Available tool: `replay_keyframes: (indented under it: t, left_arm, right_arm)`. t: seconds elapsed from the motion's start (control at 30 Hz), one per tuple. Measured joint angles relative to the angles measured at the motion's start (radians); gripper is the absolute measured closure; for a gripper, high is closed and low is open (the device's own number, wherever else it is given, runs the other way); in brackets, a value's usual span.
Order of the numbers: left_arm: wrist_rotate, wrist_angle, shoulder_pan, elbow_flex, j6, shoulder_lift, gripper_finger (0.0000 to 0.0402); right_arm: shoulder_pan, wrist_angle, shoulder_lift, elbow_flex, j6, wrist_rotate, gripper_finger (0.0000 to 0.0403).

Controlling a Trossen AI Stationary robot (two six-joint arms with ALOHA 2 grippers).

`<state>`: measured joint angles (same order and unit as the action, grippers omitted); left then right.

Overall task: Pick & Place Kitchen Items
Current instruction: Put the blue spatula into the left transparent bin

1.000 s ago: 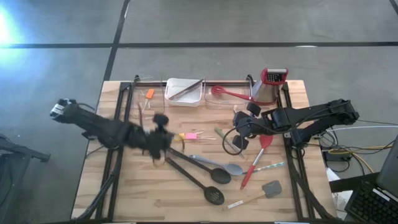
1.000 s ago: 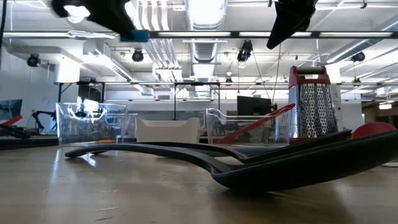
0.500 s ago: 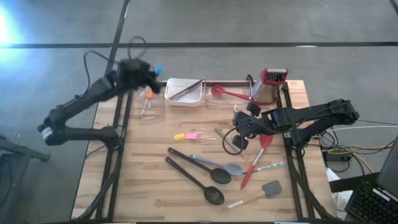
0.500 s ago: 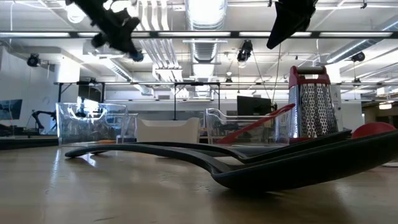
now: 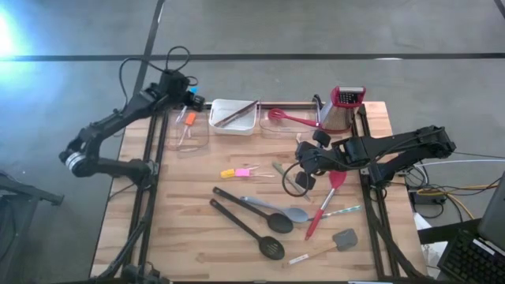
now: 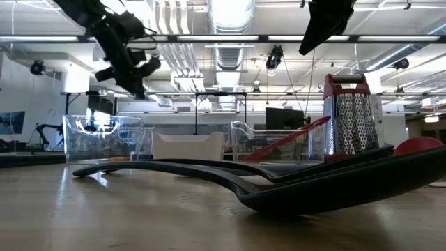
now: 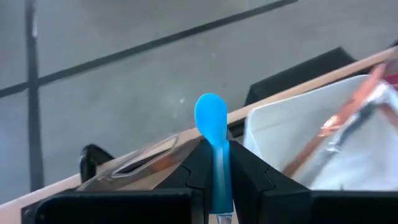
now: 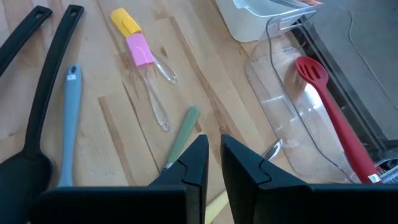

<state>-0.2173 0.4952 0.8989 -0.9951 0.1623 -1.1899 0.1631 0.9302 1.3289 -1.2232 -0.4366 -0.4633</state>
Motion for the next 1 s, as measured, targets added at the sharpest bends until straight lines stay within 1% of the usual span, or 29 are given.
replay_keyframes:
  t: [0.27, 0.43, 0.53, 0.7, 0.87, 1.0]
  left_arm:
    - [-0.006, -0.059, 0.0, 0.08, 0.023, -0.064, 0.0363]
    - [-0.009, -0.109, 0.0, 0.162, 0.048, -0.06, 0.0363]
    - [-0.008, -0.179, 0.0, 0.222, 0.063, -0.053, 0.0363]
    - [-0.003, -0.238, 0.001, 0.305, 0.076, -0.065, 0.0363]
    - [-0.009, -0.272, 0.002, 0.342, 0.076, -0.101, 0.0363]
    - [-0.028, -0.284, 0.003, 0.346, 0.073, -0.144, 0.0363]
  right_arm:
    - [0.0, 0.001, 0.0, 0.0, 0.0, 0.0, 0.0364]
    - [0.0, 0.004, 0.0, 0.0, -0.001, 0.0, 0.0364]
    - [0.0, 0.005, 0.0, 0.0, -0.001, 0.0, 0.0364]
    - [0.0, 0.005, 0.001, 0.0, -0.001, 0.0, 0.0364]
    - [0.0, 0.004, 0.001, 0.0, 0.0, 0.0, 0.0364]
    - [0.0, 0.004, 0.001, 0.0, 0.0, 0.0, 0.0364]
